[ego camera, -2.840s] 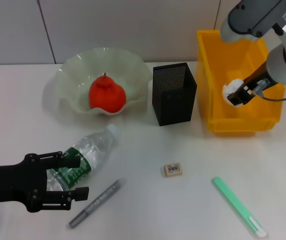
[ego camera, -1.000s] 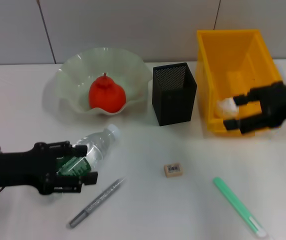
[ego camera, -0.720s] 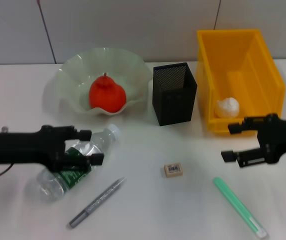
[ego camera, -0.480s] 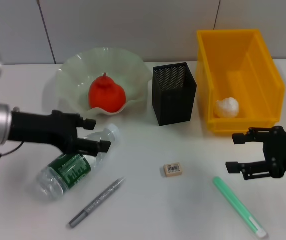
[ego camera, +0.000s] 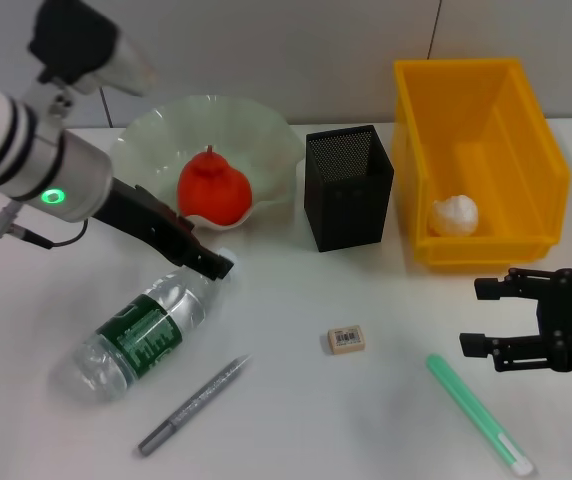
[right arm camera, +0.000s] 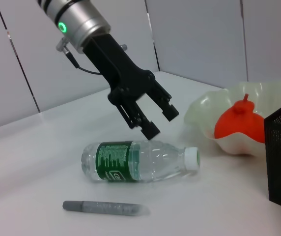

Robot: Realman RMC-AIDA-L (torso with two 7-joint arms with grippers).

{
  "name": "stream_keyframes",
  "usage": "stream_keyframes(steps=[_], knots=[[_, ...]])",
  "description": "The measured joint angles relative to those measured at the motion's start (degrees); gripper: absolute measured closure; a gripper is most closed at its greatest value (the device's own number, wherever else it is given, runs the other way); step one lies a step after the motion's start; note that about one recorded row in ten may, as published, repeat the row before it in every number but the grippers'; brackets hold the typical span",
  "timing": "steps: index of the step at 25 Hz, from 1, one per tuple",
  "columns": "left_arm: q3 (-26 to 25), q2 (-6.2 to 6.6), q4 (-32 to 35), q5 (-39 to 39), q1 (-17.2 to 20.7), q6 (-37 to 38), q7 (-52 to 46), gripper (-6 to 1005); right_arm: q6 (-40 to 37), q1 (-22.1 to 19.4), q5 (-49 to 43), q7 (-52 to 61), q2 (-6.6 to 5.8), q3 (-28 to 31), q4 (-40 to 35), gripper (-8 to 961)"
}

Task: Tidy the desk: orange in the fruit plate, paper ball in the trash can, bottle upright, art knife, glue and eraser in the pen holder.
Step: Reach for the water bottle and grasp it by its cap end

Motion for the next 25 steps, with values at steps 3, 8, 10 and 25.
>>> stream_keyframes(steps=[3, 8, 10, 25], knots=[[4.37, -0.17, -1.39, 4.06, -2.45, -0.76, -5.45, 217, -0.10, 0.02, 0.23, 0.01, 0.00, 0.02, -0.02, 112], [8.21, -0.48, -3.35, 7.48, -5.07, -1.10, -11.52, 219, -0.14, 0.43, 0.64, -0.09, 0.10, 0.05, 0.15, 112], [8.68, -0.48, -3.37, 7.71, -5.21, -1.06, -12.37, 219, -0.07, 0.62, 0.67, -0.10, 0.10, 0.05, 0.14, 113], [11.48, -0.68, -17.07, 6.32, -10.61, -12.81, -12.24, 222, 0.46, 1.43, 0.72, -1.92, 1.49, -0.27, 0.02, 112]])
